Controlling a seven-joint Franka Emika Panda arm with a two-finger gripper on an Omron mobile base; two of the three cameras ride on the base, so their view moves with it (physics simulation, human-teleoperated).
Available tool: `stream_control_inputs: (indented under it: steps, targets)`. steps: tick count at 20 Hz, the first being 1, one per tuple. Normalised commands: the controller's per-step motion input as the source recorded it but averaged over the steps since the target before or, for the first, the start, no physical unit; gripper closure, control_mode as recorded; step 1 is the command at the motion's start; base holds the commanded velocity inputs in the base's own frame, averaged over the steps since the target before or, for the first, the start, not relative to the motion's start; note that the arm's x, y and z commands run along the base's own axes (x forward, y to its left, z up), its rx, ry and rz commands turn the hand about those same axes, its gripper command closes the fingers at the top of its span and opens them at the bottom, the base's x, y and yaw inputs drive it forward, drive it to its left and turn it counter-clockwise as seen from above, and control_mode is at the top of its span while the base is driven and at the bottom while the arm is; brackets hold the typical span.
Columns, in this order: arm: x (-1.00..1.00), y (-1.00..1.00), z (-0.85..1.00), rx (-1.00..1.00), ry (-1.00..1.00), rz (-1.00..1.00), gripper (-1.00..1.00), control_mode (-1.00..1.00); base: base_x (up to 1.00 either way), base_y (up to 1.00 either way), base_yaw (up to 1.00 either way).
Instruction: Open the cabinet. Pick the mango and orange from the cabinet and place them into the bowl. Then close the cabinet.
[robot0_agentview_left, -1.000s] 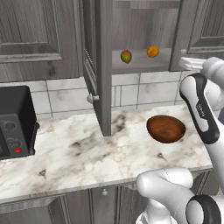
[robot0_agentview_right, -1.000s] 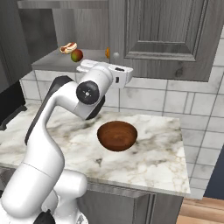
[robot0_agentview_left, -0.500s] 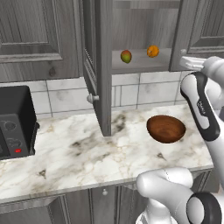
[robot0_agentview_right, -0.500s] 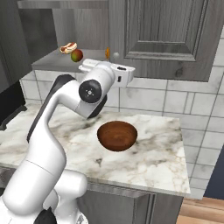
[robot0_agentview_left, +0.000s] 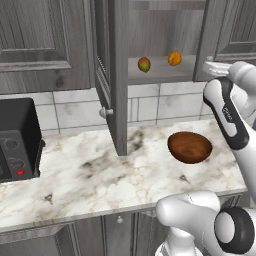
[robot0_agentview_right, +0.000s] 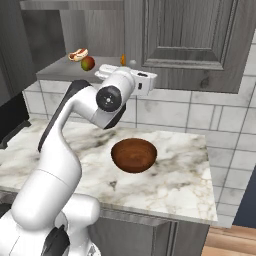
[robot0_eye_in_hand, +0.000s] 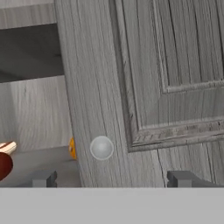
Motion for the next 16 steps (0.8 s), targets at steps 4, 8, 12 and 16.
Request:
stream_control_inputs:
  steps: [4,8,12,16]
  targets:
    - [0.25,0.0,0.0,0.0,0.0,0.0,-1.0,-1.0,0.0,0.0,0.0]
    - [0.33,0.0,0.0,0.0,0.0,0.0,-1.0,-1.0,0.0,0.0,0.0]
    - [0.35,0.0,0.0,0.0,0.0,0.0,-1.0,-1.0,0.0,0.0,0.0]
    - [0.41,-0.01,0.0,0.0,0.0,0.0,-1.0,-1.0,0.0,0.0,0.0]
